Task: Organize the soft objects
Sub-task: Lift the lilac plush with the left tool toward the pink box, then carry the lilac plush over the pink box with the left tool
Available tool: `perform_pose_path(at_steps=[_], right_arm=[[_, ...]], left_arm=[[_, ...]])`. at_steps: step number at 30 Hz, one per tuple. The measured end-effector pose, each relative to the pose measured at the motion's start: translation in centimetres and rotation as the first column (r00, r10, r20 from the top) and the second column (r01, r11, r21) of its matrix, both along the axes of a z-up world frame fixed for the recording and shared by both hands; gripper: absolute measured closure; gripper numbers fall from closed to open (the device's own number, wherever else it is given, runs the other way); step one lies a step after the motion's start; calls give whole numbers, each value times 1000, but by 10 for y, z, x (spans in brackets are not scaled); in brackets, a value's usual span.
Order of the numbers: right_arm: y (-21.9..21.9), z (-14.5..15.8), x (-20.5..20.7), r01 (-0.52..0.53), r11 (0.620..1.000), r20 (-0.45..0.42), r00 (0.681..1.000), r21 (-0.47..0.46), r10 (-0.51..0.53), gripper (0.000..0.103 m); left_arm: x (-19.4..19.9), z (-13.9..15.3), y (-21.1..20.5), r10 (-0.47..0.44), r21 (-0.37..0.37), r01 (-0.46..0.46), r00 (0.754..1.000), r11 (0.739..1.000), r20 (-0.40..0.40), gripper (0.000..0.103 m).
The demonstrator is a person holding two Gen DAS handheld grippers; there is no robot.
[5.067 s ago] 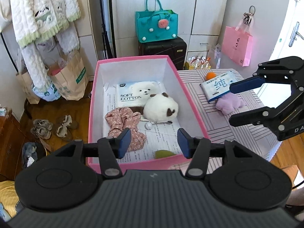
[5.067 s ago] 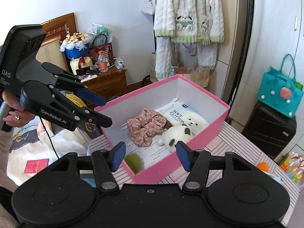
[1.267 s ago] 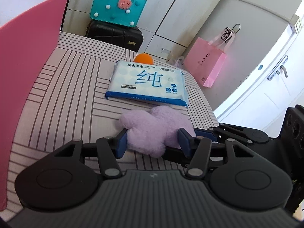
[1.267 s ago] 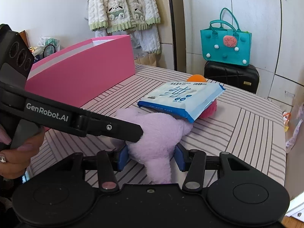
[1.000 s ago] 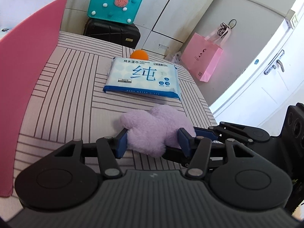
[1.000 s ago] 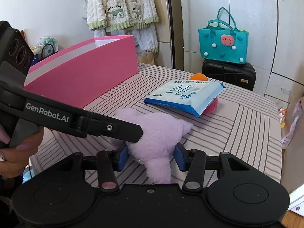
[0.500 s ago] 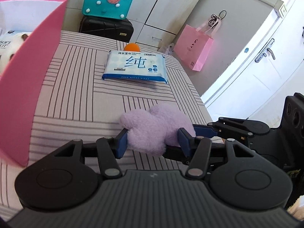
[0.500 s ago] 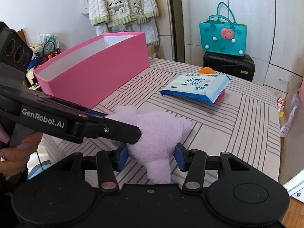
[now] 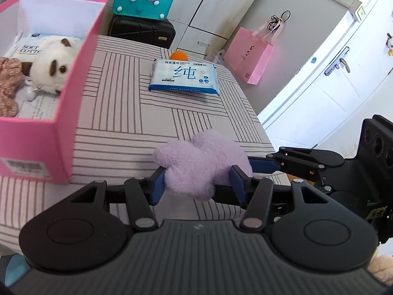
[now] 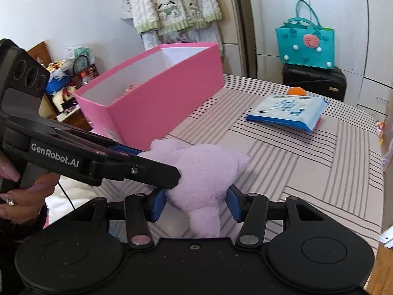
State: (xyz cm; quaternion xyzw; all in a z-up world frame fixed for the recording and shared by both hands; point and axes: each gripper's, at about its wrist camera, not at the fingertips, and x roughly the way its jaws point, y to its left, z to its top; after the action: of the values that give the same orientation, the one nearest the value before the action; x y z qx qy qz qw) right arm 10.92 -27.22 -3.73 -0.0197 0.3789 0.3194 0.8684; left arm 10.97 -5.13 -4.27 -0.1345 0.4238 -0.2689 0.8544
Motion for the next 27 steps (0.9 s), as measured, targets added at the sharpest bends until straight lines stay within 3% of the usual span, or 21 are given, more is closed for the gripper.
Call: perform_pose_path(at_steps=[17,27], right_arm=[[39,39,-30,-128,991,-21,991,30,129,45],[68,70,-27,-195,980,11,981,47,194,45]], left_arm=[[-24,43,52,-98,43,100,994,994,-39,50],[-31,81,81,-80,107,76,996,991,39,50]])
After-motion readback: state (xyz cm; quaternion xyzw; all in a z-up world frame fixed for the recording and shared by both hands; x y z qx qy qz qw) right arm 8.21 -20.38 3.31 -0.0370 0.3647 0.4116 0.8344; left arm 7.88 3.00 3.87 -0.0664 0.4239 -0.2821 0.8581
